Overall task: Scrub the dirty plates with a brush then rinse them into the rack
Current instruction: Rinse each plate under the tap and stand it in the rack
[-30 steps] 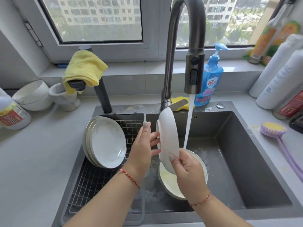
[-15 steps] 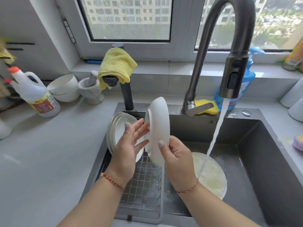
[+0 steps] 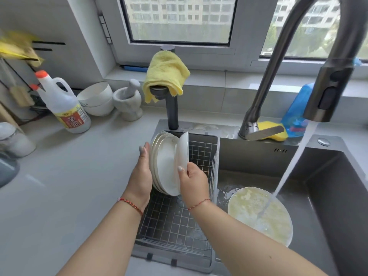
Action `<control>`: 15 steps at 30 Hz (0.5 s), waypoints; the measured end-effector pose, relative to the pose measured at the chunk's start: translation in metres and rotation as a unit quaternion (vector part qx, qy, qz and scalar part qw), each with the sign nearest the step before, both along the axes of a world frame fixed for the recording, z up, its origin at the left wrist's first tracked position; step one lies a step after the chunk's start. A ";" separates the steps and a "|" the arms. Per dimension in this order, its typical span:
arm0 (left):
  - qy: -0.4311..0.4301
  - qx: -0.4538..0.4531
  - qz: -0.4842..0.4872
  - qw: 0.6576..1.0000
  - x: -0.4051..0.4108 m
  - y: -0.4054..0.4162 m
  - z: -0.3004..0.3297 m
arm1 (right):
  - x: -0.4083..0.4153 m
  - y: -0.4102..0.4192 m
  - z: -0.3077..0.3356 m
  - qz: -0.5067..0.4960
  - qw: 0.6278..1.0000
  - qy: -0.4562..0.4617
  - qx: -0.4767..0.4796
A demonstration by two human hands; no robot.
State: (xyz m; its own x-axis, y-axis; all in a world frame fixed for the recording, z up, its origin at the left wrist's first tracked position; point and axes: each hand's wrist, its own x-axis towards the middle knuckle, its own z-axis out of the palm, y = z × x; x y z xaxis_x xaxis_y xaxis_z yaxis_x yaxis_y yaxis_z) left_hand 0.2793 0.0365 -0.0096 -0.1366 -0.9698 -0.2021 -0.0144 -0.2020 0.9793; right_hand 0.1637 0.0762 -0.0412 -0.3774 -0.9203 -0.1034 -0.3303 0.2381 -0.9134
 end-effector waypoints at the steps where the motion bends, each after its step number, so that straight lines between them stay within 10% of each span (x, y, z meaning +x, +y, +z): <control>1: -0.004 0.003 -0.001 1.000 0.001 -0.002 -0.002 | 0.003 -0.003 -0.002 0.001 1.000 0.012 0.011; 15: -0.012 0.023 -0.018 0.999 0.007 -0.011 -0.011 | 0.046 -0.033 -0.008 0.049 0.990 0.107 0.082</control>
State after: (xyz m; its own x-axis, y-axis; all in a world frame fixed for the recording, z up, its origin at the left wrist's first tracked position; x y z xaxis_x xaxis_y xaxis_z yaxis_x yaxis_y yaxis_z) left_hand 0.2861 0.0254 -0.0207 -0.1665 -0.9537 -0.2503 -0.0461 -0.2460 0.9682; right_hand 0.2095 0.0436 -0.0494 -0.3169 -0.9309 -0.1816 -0.5406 0.3346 -0.7718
